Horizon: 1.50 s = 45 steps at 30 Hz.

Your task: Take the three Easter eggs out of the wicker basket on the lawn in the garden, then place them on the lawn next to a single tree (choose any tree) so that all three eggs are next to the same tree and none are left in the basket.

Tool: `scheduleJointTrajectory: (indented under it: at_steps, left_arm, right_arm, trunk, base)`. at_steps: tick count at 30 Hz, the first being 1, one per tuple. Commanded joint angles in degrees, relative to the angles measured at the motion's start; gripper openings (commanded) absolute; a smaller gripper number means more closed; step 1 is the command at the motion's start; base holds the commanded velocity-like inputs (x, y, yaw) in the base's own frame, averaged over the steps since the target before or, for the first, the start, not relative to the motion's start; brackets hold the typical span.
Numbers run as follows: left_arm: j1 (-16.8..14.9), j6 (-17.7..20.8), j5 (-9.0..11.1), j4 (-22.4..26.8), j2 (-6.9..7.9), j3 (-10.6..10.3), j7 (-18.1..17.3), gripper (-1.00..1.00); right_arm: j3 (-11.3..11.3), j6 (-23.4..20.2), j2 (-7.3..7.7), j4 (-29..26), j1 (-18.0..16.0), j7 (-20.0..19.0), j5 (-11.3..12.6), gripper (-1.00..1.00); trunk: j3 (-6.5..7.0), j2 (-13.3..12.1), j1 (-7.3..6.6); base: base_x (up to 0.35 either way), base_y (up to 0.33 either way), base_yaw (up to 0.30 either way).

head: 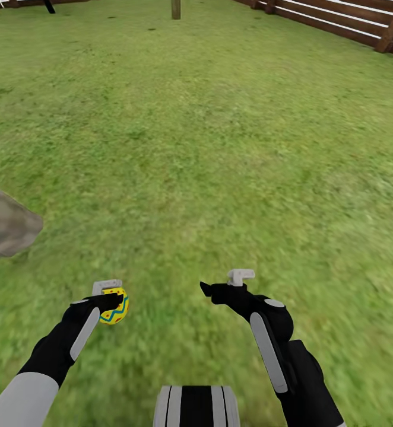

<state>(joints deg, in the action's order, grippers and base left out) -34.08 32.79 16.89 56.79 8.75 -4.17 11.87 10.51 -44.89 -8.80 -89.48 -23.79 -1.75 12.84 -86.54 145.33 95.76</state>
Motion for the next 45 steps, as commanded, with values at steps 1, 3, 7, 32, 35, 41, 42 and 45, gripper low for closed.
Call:
scheduleJointTrajectory:
  at_steps: [1, 3, 7, 32, 35, 41, 42, 45]
  left_arm:
    - [0.0, 0.2, 0.6, 0.1, 0.09, -0.2, 0.5, -1.0]
    - [0.0, 0.2, 0.6, 0.1, 0.06, -0.2, 0.5, -1.0]
    - [0.0, 0.2, 0.6, 0.1, 0.09, -0.2, 0.5, -1.0]
    - [0.0, 0.2, 0.6, 0.1, 0.12, -0.2, 0.5, -1.0]
    - [0.0, 0.2, 0.6, 0.1, 0.12, -0.2, 0.5, -1.0]
    - [0.0, 0.2, 0.6, 0.1, 0.12, -0.2, 0.6, 1.0]
    - [0.0, 0.2, 0.6, 0.1, 0.12, -0.2, 0.6, 1.0]
    - [0.0, 0.2, 0.6, 0.1, 0.12, -0.2, 0.6, 1.0]
  right_arm:
    - [0.0, -0.3, -0.02, -0.1, 0.0, -0.2, -0.1, 1.0]
    - [0.0, -0.3, -0.03, 0.0, 0.0, -0.2, -0.1, 1.0]
    - [0.0, -0.3, 0.0, 0.0, 0.0, -0.2, -0.1, 1.0]
    - [0.8, -0.3, 0.0, -0.3, 0.0, -0.2, -0.1, 1.0]
    - [0.8, -0.3, 0.01, -0.3, 0.0, -0.2, -0.1, 1.0]
    - [0.8, -0.3, 0.01, -0.2, 0.0, -0.2, -0.1, 1.0]
    - [0.8, -0.3, 0.01, -0.2, 0.0, -0.2, -0.1, 1.0]
    - [0.8, -0.3, 0.01, -0.2, 0.0, -0.2, -0.1, 1.0]
  trunk:
    - [-0.04, 0.0, -0.01]
    - [-0.04, 0.0, -0.01]
    - [-0.71, 0.1, 0.06]
    - [-3.37, 0.2, 0.37]
    - [-3.37, 0.2, 0.37]
    - [-3.37, 0.2, 0.37]
    - [-3.37, 0.2, 0.37]
    - [-3.37, 0.2, 0.37]
  base:
    - [0.0, 0.0, 0.0]
    - [0.0, 0.0, 0.0]
    - [0.0, 0.0, 0.0]
    - [0.0, 0.0, 0.0]
    - [0.0, 0.0, 0.0]
    - [0.0, 0.0, 0.0]
    - [0.0, 0.0, 0.0]
    - [0.0, 0.0, 0.0]
